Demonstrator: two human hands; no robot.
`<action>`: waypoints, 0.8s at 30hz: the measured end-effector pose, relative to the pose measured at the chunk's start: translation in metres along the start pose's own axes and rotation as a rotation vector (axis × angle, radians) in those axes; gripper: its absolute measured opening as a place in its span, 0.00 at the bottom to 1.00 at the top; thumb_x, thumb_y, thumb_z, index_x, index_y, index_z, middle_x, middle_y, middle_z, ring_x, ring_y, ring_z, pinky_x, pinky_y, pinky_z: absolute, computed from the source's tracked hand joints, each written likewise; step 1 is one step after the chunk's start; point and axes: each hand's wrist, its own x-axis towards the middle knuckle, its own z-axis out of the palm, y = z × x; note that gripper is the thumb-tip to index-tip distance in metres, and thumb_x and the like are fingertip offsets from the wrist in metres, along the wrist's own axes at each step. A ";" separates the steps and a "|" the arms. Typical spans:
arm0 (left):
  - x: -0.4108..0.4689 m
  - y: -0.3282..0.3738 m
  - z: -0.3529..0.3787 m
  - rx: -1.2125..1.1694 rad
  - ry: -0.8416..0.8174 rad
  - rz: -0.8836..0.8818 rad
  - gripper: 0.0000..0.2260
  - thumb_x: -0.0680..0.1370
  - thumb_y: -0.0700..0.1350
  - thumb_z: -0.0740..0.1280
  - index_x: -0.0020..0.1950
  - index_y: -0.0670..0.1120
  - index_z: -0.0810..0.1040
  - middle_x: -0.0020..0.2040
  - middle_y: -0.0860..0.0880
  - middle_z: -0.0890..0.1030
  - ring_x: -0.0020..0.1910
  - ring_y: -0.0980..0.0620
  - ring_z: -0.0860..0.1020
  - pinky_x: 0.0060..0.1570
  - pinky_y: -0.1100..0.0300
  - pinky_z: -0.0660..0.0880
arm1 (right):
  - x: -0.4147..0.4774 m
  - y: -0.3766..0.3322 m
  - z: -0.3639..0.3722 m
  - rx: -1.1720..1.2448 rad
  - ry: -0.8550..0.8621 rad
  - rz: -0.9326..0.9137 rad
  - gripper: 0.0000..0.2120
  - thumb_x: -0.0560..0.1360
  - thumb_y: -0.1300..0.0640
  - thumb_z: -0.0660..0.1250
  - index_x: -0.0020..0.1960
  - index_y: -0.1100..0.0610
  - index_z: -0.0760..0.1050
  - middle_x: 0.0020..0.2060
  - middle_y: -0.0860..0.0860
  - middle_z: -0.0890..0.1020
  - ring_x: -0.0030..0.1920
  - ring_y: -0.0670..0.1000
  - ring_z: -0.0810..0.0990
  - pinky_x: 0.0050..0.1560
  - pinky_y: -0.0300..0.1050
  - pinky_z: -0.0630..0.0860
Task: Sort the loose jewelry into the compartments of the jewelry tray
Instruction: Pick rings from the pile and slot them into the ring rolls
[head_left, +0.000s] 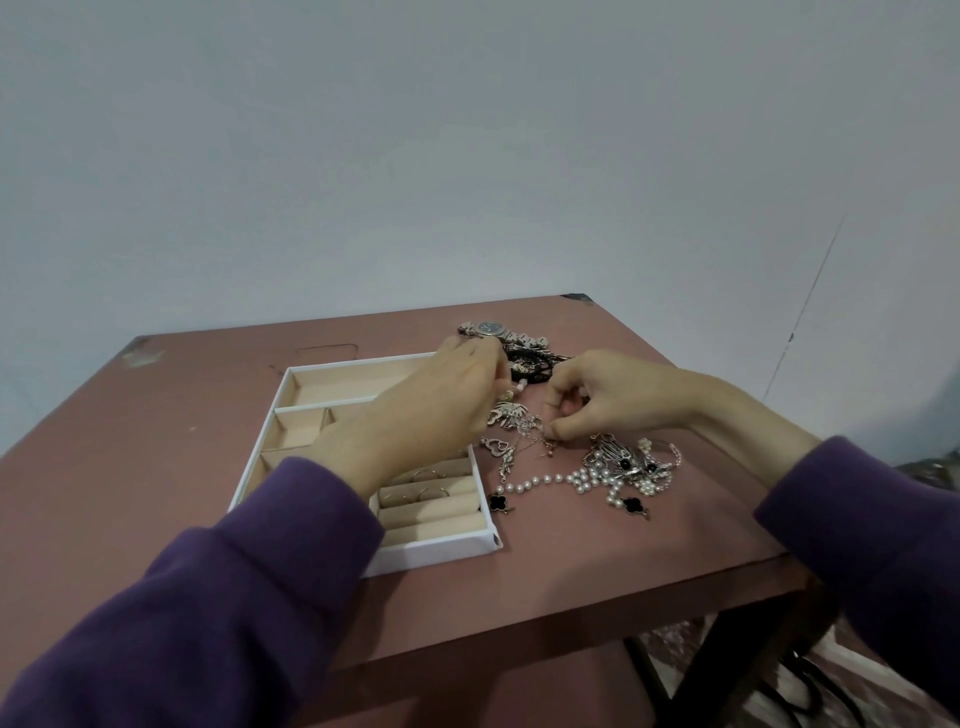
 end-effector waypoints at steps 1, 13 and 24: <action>0.000 0.002 0.000 -0.099 0.002 -0.028 0.02 0.80 0.41 0.57 0.47 0.45 0.65 0.37 0.56 0.66 0.39 0.53 0.63 0.41 0.66 0.56 | 0.000 -0.001 0.001 0.018 -0.001 -0.001 0.01 0.68 0.59 0.71 0.39 0.57 0.80 0.34 0.57 0.79 0.34 0.47 0.73 0.37 0.44 0.72; 0.001 0.010 0.007 -0.279 0.081 -0.078 0.06 0.76 0.39 0.64 0.51 0.43 0.76 0.37 0.53 0.76 0.30 0.63 0.70 0.34 0.74 0.65 | -0.017 0.004 -0.020 0.233 0.260 0.021 0.04 0.73 0.61 0.69 0.41 0.60 0.80 0.24 0.43 0.78 0.22 0.37 0.71 0.27 0.25 0.64; -0.001 0.012 0.011 -0.276 0.122 -0.114 0.06 0.76 0.38 0.63 0.52 0.43 0.76 0.36 0.53 0.75 0.31 0.62 0.70 0.36 0.71 0.65 | -0.007 0.024 -0.013 -0.156 0.352 0.122 0.04 0.70 0.55 0.72 0.39 0.55 0.81 0.30 0.47 0.76 0.33 0.46 0.74 0.37 0.39 0.70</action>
